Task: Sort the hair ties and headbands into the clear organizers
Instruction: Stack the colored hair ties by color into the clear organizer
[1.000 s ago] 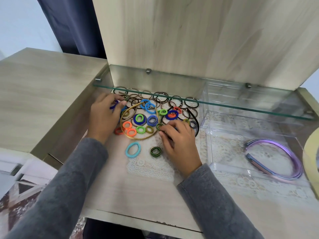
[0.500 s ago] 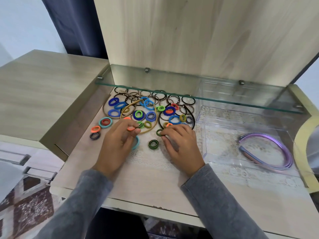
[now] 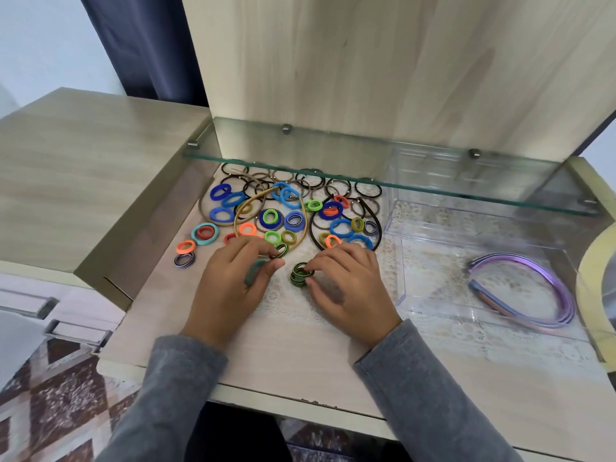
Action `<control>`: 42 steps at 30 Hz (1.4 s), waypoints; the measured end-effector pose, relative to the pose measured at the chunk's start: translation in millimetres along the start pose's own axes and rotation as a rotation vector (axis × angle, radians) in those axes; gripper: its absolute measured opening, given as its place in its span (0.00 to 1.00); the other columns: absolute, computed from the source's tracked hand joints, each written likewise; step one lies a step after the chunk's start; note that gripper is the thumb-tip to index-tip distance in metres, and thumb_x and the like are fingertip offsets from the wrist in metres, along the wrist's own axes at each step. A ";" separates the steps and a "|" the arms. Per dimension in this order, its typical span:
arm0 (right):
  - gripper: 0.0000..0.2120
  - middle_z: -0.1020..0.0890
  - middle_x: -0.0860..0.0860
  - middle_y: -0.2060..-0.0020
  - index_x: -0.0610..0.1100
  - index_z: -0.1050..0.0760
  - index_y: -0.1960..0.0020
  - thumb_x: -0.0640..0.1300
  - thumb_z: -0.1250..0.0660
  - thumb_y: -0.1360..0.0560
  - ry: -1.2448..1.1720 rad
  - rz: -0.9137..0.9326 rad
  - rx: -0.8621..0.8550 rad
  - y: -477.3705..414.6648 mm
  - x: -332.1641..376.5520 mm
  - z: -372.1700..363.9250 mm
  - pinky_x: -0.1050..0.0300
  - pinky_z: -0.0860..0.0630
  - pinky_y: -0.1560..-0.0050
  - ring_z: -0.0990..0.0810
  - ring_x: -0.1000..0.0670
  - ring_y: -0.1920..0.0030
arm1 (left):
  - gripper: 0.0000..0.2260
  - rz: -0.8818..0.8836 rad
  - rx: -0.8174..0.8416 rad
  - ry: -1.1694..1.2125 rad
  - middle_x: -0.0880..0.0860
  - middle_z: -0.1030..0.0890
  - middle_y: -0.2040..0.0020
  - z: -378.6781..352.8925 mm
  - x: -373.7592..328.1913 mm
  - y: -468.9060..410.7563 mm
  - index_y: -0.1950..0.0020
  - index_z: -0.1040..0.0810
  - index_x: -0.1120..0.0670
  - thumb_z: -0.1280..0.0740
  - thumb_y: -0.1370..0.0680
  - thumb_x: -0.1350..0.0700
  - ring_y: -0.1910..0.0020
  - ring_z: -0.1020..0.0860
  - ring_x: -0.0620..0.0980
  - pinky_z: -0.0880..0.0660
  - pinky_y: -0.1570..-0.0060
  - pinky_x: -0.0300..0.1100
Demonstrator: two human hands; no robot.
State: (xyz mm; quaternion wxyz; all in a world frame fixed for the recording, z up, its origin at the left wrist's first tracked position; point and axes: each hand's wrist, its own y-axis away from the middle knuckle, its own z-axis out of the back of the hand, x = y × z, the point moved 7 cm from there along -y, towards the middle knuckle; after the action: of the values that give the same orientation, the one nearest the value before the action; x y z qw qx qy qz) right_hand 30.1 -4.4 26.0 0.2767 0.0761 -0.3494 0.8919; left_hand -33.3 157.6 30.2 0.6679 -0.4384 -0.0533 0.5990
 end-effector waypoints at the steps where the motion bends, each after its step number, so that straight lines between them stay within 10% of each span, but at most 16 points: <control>1: 0.07 0.20 0.56 0.51 0.48 0.20 0.49 0.48 0.32 0.25 0.008 0.008 0.011 0.1 0.6 -1.5 0.50 0.32 0.44 0.26 0.50 0.44 | 0.09 -0.012 0.000 0.000 0.51 0.19 0.52 -0.2 -0.6 0.1 0.50 0.20 0.59 0.31 0.21 0.53 0.52 0.21 0.50 0.23 0.53 0.49; 42: 0.08 0.18 0.54 0.49 0.46 0.20 0.49 0.40 0.36 0.23 0.104 0.166 0.049 -6.7 5.3 -4.5 0.50 0.30 0.45 0.23 0.49 0.41 | 0.07 -0.018 0.010 -0.054 0.53 0.20 0.48 -2.1 0.0 2.4 0.46 0.19 0.58 0.32 0.20 0.57 0.51 0.21 0.53 0.22 0.55 0.52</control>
State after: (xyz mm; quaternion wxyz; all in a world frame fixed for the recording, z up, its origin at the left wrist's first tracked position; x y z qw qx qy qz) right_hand 29.6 5.0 28.3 0.2176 0.0071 -0.3178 0.9228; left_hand -33.8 156.2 27.4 0.6738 -0.4185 -0.0723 0.6046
